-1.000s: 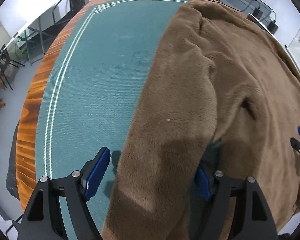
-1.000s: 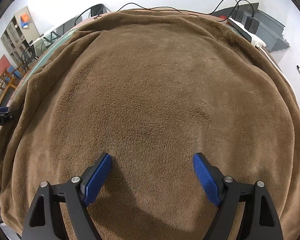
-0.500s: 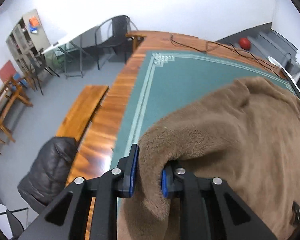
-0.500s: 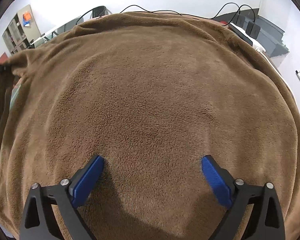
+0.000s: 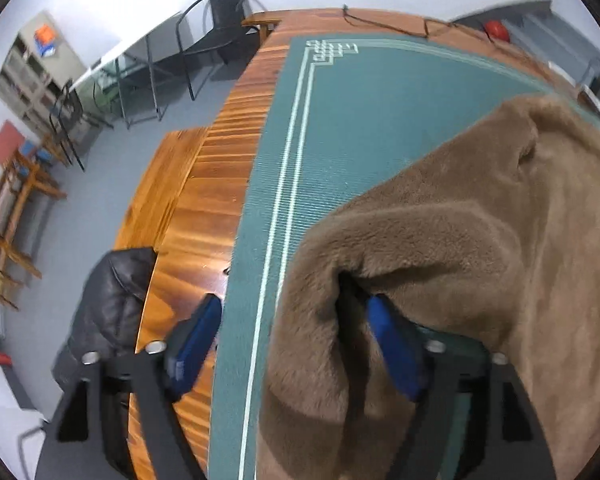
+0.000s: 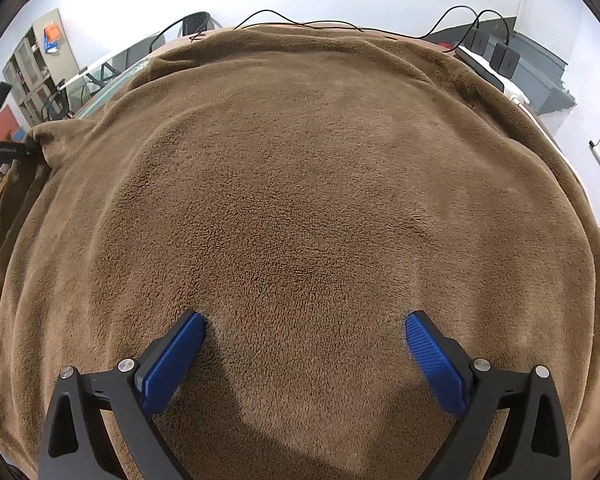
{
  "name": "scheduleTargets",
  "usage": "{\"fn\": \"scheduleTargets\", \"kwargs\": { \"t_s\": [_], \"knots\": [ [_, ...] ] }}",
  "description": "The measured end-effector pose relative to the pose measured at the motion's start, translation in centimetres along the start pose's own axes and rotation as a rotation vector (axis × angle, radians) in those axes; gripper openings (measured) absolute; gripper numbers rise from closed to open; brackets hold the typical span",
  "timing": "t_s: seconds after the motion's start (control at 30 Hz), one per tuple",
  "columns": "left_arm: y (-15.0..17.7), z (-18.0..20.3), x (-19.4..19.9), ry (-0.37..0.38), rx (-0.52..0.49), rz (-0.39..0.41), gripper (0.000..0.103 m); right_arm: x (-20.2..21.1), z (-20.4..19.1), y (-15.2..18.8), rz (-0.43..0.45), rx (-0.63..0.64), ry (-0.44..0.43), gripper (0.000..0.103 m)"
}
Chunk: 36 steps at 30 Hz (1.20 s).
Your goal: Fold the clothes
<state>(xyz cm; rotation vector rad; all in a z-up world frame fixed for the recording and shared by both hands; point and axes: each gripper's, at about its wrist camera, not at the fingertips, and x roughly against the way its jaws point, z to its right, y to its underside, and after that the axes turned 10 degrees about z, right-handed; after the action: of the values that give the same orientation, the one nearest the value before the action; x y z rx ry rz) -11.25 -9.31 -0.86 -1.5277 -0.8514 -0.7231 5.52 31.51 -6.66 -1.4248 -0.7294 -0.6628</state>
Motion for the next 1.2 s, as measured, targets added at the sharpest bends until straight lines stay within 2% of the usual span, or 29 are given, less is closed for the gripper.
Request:
{"fn": "scheduleTargets", "kwargs": {
  "t_s": [0.13, 0.2, 0.57, 1.03, 1.2],
  "knots": [
    [-0.6, -1.5, 2.3, 0.039, 0.084, 0.02, 0.081, 0.2, -0.1, 0.2, 0.012, 0.0, 0.001, 0.102],
    [-1.1, -1.4, 3.6, 0.06, 0.118, 0.055, 0.081, 0.3, -0.1, 0.3, 0.018, -0.001, 0.001, 0.102],
    [-7.2, 11.2, 1.3, 0.2, -0.038, 0.131, 0.081, 0.6, 0.0, 1.0, 0.042, -0.001, 0.005, 0.102],
    [-12.8, 16.2, -8.1, 0.081, -0.14, 0.076, 0.081, 0.0, -0.7, 0.4, 0.053, -0.012, 0.024, 0.102],
    [-14.2, 16.9, -10.0, 0.05, -0.162, 0.081, 0.093, -0.1, -0.7, 0.1, 0.036, -0.016, 0.024, 0.102]
  ]
}}
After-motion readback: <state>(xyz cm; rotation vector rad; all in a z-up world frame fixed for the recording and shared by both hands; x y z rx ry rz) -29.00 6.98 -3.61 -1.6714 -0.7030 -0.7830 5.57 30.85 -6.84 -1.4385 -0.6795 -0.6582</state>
